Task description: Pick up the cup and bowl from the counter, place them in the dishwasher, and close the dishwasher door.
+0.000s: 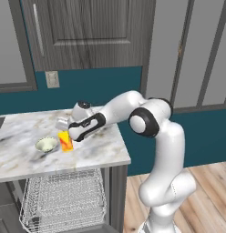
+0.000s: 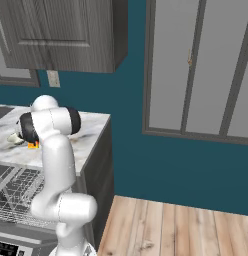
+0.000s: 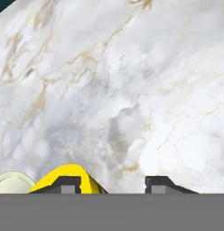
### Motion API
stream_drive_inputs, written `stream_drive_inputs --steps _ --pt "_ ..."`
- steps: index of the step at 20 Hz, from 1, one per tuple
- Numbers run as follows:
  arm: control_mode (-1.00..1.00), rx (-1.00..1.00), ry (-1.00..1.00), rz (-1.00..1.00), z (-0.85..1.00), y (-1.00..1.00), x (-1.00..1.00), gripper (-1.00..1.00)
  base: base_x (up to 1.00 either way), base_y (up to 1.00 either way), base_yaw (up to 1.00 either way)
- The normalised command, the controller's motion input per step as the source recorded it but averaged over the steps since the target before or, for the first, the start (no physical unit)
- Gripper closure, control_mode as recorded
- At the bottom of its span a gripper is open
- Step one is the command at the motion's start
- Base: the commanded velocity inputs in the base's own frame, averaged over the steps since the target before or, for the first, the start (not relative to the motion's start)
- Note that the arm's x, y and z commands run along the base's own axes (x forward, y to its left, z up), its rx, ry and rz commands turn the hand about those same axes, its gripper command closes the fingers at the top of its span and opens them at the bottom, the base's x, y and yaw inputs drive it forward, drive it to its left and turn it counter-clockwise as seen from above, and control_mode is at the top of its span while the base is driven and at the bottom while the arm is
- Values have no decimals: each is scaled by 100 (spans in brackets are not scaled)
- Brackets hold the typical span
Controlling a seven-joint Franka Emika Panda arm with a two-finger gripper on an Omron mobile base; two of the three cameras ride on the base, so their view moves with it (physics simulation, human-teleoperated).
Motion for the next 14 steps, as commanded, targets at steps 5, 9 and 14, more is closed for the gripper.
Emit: stream_drive_inputs --steps 5,9,14 --pt "-100 0 0 0 -23 9 0 100 0 0 0" --pt "-100 0 0 0 -21 1 -12 100 0 0 0" --pt "-100 0 0 0 -6 -4 -42 100 0 0 0"
